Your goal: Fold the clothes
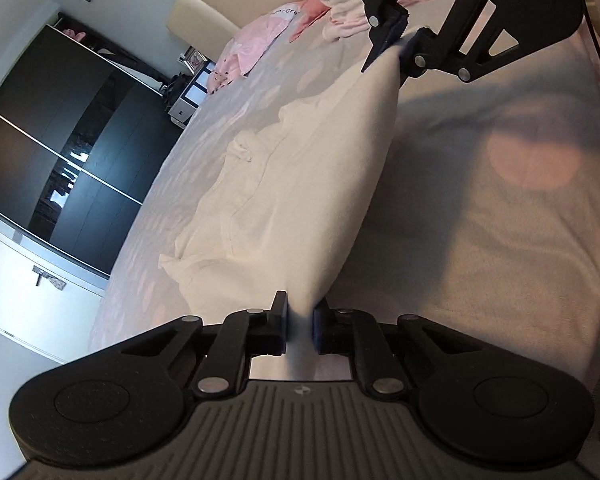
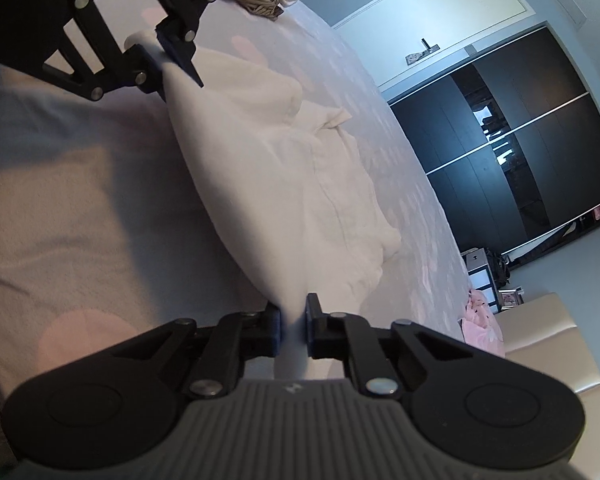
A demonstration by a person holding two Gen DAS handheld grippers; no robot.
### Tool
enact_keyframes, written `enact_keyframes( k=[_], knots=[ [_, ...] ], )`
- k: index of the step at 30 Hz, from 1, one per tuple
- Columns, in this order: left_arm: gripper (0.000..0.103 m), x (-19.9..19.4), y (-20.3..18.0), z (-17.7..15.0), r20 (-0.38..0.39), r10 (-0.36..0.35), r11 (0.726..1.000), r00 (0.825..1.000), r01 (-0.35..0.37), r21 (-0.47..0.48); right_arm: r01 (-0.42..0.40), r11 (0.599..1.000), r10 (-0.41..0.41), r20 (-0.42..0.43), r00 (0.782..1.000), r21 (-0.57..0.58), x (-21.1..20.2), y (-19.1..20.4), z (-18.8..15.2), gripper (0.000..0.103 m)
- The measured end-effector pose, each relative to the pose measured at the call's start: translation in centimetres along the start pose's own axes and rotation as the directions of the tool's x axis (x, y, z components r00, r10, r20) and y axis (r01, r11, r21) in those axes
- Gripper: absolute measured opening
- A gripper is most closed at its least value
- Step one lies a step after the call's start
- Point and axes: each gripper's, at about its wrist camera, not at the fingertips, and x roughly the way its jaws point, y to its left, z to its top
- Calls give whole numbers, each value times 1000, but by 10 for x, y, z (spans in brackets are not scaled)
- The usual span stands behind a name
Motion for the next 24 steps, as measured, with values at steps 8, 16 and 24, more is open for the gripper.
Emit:
enact_keyframes(
  k=[8,16,24],
  knots=[
    [9,-46,-20,-6,-32,-98,992,995,100,75,-115,991,113,-27,993,-71,-47,7,0,12],
    [12,-46,-49,-18,-88,-183,973,979,193,125,-223,968,216,-66,974,-116,-69,34,-10,14],
    [24,-60,-27,-21,-75,-346,938,935,343,-50,-358,932,354,-80,932,-51,-87,40,-20,27]
  ],
)
